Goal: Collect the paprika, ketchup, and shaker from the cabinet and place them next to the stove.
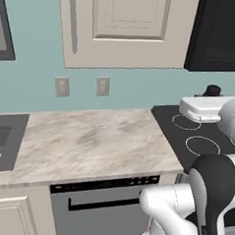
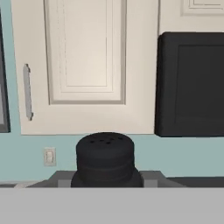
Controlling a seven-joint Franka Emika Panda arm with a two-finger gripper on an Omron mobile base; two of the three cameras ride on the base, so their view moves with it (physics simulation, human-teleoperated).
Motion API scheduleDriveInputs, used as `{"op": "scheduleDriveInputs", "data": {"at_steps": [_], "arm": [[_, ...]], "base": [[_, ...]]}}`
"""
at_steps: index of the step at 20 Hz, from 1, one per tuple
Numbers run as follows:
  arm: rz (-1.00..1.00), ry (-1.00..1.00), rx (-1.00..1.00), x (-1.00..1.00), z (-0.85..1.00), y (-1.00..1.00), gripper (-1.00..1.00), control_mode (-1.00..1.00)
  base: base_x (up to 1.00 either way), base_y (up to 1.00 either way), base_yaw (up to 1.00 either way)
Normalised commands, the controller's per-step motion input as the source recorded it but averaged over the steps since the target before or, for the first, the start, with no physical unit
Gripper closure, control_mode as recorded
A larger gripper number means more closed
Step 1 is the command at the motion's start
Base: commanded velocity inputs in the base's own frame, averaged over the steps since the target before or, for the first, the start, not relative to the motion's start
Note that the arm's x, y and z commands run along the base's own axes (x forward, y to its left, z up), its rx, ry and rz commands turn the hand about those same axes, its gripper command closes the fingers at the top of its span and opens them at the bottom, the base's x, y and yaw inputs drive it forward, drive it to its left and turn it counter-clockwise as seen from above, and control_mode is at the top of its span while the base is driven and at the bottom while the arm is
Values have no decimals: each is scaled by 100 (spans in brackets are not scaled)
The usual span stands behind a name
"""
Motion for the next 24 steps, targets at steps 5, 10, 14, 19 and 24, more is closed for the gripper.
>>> {"op": "scheduleDriveInputs", "data": {"at_steps": [5,10,14,19,24], "arm": [[0,0,0,0,0,0,100,100],[0,0,0,0,0,0,100,100],[0,0,0,0,0,0,100,100],[1,0,0,20,-32,-18,100,-100],[6,-2,0,22,-61,-39,100,-100]], "base": [[48,-32,0],[48,-32,0],[45,-31,0],[15,-11,0],[0,0,0]]}}
